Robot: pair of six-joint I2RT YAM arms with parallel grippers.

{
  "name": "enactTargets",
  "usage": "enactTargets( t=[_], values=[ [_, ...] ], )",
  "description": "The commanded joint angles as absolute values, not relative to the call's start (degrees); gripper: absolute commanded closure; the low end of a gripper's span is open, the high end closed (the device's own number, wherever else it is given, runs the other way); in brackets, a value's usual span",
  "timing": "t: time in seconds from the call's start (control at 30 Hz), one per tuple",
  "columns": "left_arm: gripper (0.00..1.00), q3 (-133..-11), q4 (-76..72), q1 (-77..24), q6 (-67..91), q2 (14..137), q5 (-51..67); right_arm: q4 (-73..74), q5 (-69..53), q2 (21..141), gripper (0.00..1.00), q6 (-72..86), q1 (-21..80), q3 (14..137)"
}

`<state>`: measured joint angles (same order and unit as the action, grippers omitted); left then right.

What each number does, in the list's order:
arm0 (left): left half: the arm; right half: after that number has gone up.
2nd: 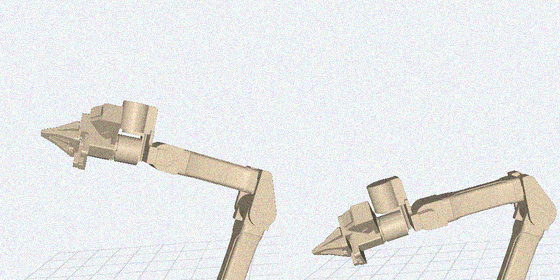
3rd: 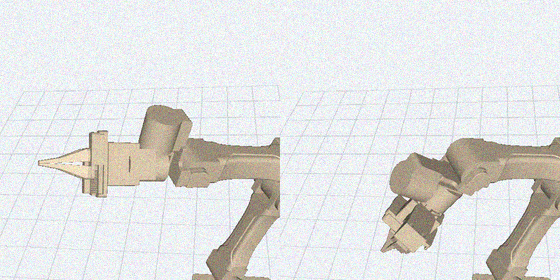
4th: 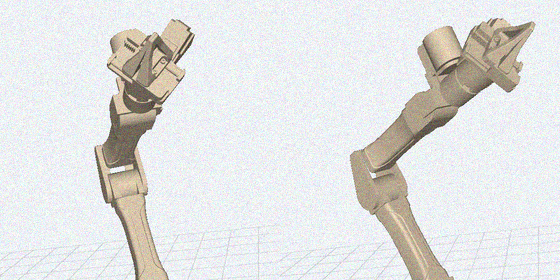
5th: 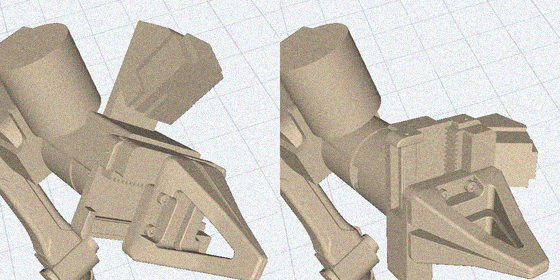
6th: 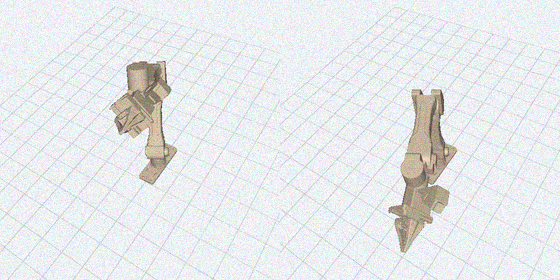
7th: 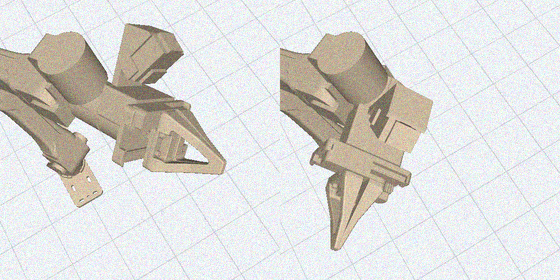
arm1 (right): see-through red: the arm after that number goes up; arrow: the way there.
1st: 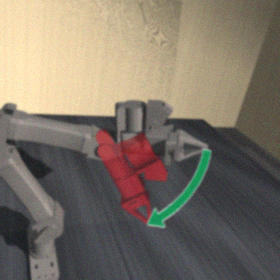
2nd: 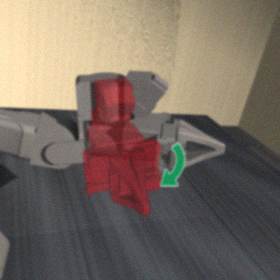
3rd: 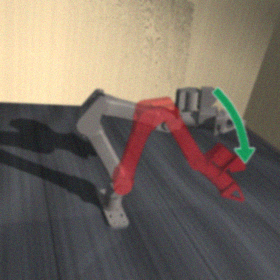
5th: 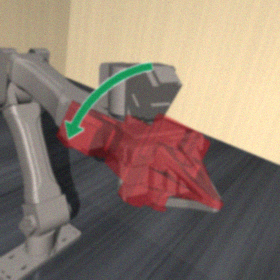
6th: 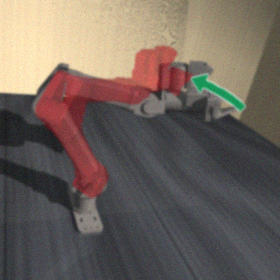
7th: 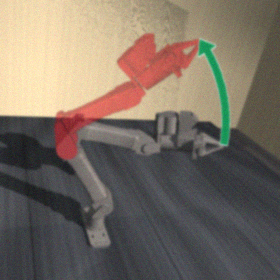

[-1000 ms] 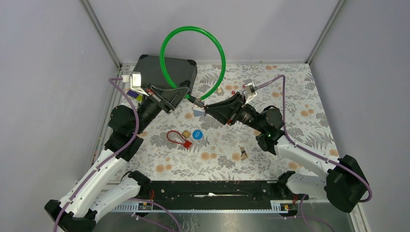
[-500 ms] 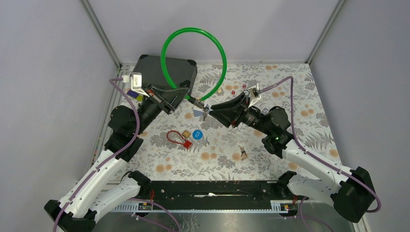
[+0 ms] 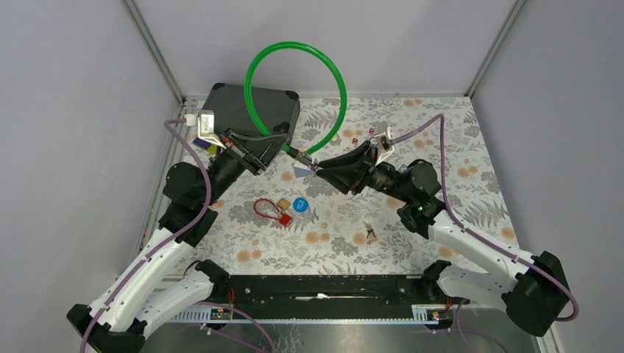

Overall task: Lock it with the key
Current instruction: Lock the lock.

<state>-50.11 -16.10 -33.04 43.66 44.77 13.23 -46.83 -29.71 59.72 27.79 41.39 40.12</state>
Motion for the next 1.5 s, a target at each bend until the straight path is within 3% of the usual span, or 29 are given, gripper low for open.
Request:
enactTargets(
  t=[0.0, 0.3, 0.77, 0.87, 0.97, 1.07, 1.3, 1.47],
  values=[
    [1.00, -50.71, -24.86, -33.72, 44.96, 44.58, 15.82, -52.80, -31.21, 61.46, 0.60, 27.09, 41.83, 42.53],
    [1.00, -51.15, -25.47, -34.36, 44.84, 45.69, 17.15, -55.45, -31.71, 63.05, 0.62, 28.65, 41.77, 42.66],
    [1.00, -51.32, -25.58, -34.63, 45.00, 46.32, 16.73, -54.57, -31.43, 62.57, 0.78, 28.81, 41.81, 41.81],
    [1.00, -51.42, -25.42, -34.63, 44.92, 46.41, 16.68, -53.49, -31.05, 61.96, 0.77, 27.77, 41.77, 41.29],
    [1.00, -51.43, -25.27, -34.64, 44.82, 46.32, 16.55, -52.12, -30.25, 60.94, 0.67, 26.99, 41.83, 40.63],
    [1.00, -51.33, -25.36, -34.67, 44.81, 46.25, 16.63, -50.77, -29.98, 60.34, 0.65, 26.46, 41.82, 40.49],
    [1.00, -51.06, -25.40, -34.72, 45.09, 46.15, 16.10, -50.13, -30.40, 60.50, 0.77, 26.49, 41.83, 40.93],
    [1.00, -50.27, -26.79, -34.72, 44.91, 45.72, 15.43, -49.14, -30.19, 60.52, 0.79, 26.42, 41.76, 41.15]
  ],
)
